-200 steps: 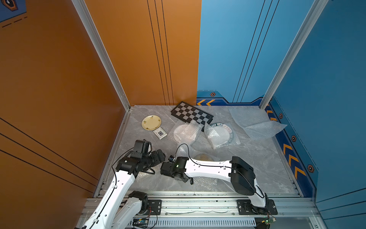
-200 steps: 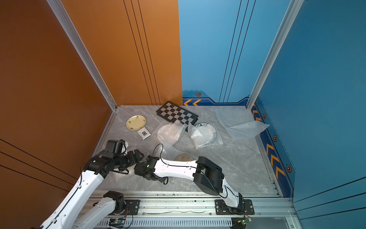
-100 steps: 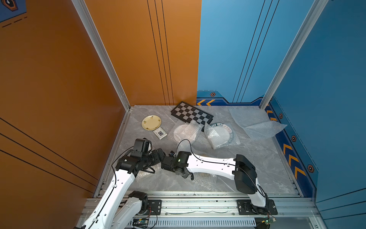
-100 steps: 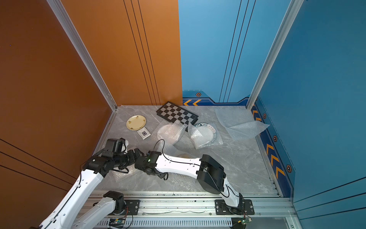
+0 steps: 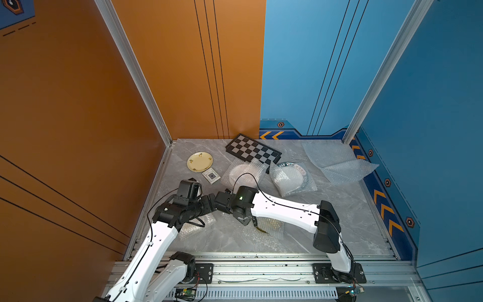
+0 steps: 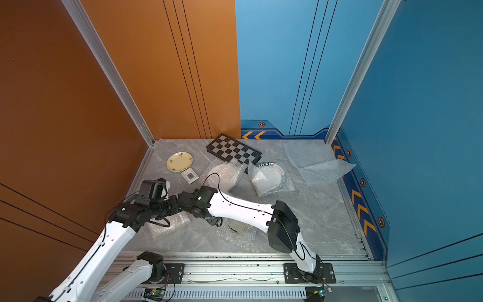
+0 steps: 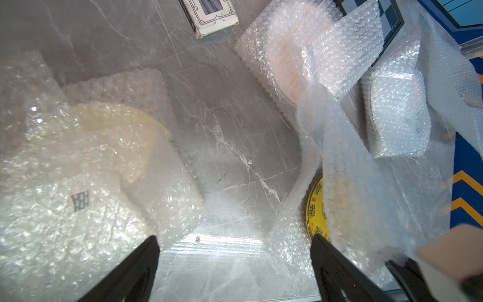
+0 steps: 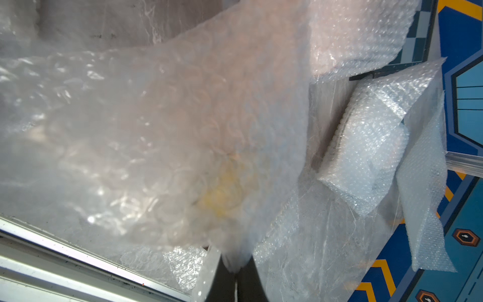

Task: Unpack dinner plates from bubble wrap
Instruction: Unwrap the bubble wrap at the center of the board.

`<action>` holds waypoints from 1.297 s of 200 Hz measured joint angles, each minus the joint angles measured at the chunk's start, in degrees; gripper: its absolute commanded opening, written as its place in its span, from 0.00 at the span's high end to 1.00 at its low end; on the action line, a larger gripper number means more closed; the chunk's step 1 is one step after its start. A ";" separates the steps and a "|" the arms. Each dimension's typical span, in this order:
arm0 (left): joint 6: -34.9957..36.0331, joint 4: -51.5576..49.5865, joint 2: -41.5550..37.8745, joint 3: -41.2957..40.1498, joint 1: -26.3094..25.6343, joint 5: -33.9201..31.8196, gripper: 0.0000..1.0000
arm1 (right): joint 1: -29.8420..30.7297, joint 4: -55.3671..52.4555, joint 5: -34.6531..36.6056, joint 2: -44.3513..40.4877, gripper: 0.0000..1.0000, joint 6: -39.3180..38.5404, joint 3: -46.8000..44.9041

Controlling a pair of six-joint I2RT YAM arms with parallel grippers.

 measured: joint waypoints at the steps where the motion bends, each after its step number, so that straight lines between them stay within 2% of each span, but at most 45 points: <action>1: 0.00 -0.04 0.00 0.00 0.00 -0.09 0.08 | -0.09 -0.22 0.00 0.00 1.00 -0.13 0.22; 37: 1.07 -0.85 0.09 0.44 -0.44 -1.29 0.08 | -3.69 -4.13 -0.15 0.35 0.99 -3.50 4.94; 81: 2.45 -1.36 2.78 4.76 -3.17 -1.99 0.09 | -9.99 -7.72 -0.15 3.65 0.95 -7.72 11.98; 123: 2.27 0.15 5.77 6.10 -6.14 -0.81 0.11 | -14.14 -9.64 -0.17 7.32 0.95 -8.35 17.79; 158: -0.07 3.08 8.55 6.10 -8.87 2.99 0.10 | -14.88 -9.94 -2.25 10.51 0.95 -7.78 22.56; 163: -0.52 3.61 8.98 6.10 -9.09 3.67 0.07 | -14.86 -9.99 -2.73 10.73 0.95 -7.63 22.67; 169: -1.14 4.15 9.64 6.10 -9.33 4.52 0.00 | -14.82 -10.01 -3.23 10.99 0.95 -7.43 22.75; 234: -7.17 10.54 12.28 3.32 -10.34 10.08 0.00 | -14.51 -9.99 -6.32 11.39 0.96 -6.12 22.88; 259: -8.66 13.55 13.29 0.07 -10.40 10.75 0.05 | -14.51 -9.99 -6.78 11.39 0.96 -5.95 22.88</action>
